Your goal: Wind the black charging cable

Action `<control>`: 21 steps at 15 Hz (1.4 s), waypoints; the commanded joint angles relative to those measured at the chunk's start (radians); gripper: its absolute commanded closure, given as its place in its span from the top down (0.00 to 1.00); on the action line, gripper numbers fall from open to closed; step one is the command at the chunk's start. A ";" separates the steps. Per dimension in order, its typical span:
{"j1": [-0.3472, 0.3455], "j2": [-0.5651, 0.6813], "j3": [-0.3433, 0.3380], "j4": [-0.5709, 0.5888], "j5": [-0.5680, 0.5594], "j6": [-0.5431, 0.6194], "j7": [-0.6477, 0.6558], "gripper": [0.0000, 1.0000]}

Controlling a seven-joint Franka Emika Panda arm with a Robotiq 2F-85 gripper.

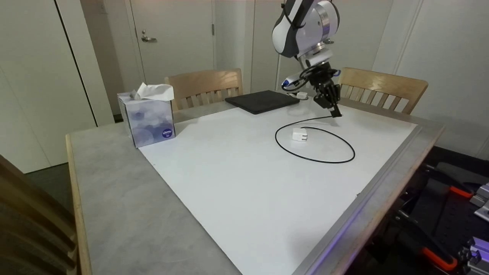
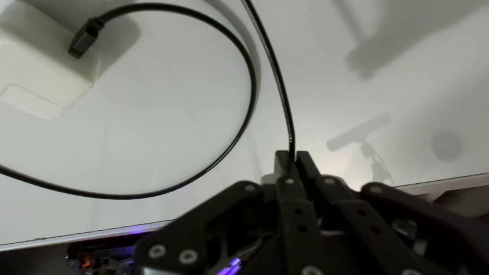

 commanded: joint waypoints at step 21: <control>-0.170 -0.319 0.399 0.083 -0.678 0.064 -0.060 1.00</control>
